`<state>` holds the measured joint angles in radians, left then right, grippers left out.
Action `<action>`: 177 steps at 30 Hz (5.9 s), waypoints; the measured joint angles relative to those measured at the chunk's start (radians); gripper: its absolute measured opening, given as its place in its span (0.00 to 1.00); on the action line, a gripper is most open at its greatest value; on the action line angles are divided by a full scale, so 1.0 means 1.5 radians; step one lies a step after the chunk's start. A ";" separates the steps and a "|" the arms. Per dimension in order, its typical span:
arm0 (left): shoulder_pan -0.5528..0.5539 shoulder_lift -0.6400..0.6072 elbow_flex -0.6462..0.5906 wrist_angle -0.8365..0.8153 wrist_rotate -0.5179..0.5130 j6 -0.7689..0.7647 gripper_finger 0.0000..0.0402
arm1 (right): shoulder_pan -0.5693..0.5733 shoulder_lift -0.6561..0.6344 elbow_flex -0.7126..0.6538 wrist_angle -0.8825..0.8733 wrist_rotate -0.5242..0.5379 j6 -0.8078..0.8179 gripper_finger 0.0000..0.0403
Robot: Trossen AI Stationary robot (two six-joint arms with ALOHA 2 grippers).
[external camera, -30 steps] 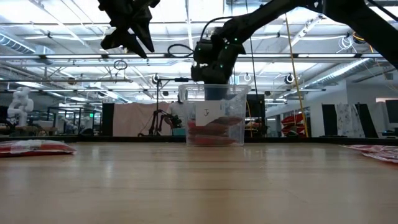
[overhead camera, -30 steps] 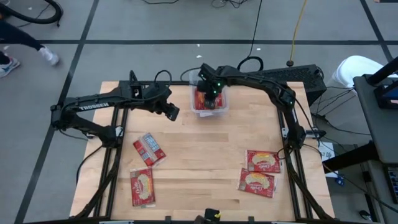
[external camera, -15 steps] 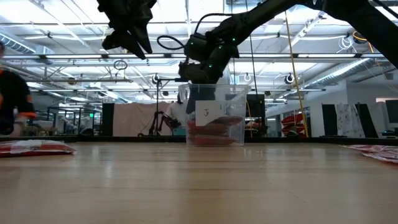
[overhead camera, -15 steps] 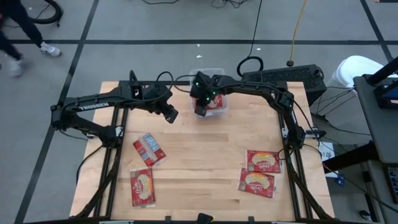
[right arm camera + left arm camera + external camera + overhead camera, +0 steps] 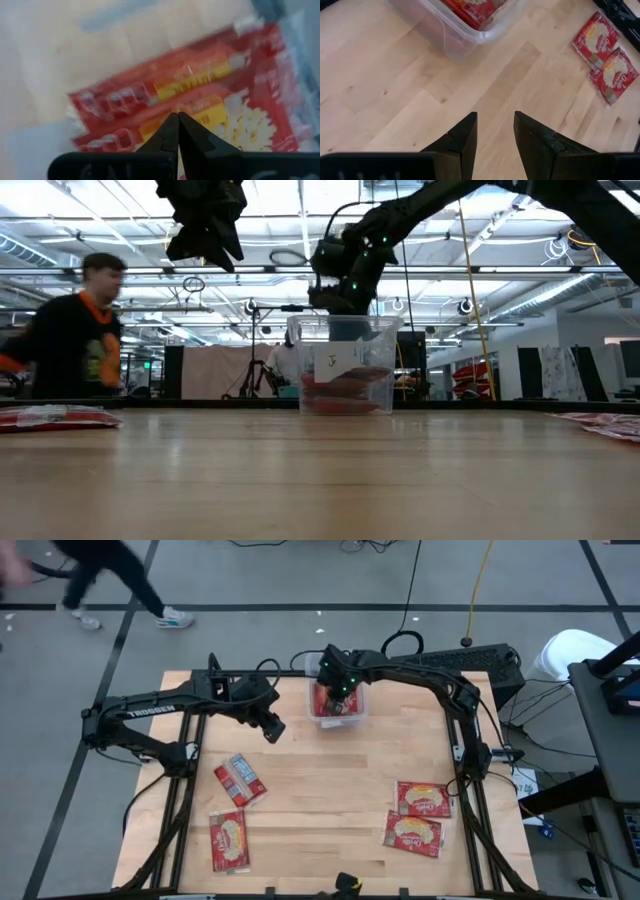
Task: Sort popcorn bags into baskets
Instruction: Put the red popcorn bag into the transparent container
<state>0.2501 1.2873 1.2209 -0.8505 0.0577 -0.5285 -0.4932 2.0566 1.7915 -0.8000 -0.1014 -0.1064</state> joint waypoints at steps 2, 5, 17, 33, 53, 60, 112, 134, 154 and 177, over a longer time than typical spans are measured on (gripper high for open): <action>-0.003 0.000 0.000 0.000 0.002 -0.001 0.33 | -0.003 0.003 -0.011 0.007 -0.008 0.003 0.00; -0.004 0.000 0.000 -0.001 0.004 0.000 0.33 | -0.003 0.003 -0.030 0.051 -0.020 0.013 0.00; -0.003 0.000 0.000 -0.009 0.015 0.004 0.33 | 0.003 0.005 -0.057 0.127 -0.041 0.040 0.00; -0.001 0.000 0.000 -0.009 0.021 0.005 0.33 | -0.037 0.006 0.052 -0.057 -0.033 -0.060 0.00; -0.001 0.000 0.000 -0.009 0.021 0.003 0.33 | -0.017 0.066 0.052 0.003 -0.076 -0.130 0.00; -0.001 0.000 0.000 -0.009 0.014 0.004 0.33 | -0.016 0.067 0.051 0.060 -0.075 -0.067 0.00; -0.058 -0.005 -0.076 -0.201 0.046 0.061 0.33 | 0.502 -0.240 -0.064 -0.228 -0.037 0.713 0.00; -0.278 -0.004 -0.267 -0.177 0.123 -0.300 0.66 | 0.567 -0.286 -0.213 -0.116 -0.038 0.667 0.00; -0.338 0.080 -0.349 0.093 0.007 -0.462 0.52 | 0.620 -0.512 -0.525 0.182 -0.016 0.854 0.00; -0.334 0.117 -0.224 0.172 -0.038 -0.380 0.25 | 0.612 -0.517 -0.557 0.312 0.161 0.942 0.04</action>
<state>-0.2516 1.4631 0.8845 -0.5924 0.0003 -1.0980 0.4249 1.2805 0.9562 -0.3321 0.1394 1.3059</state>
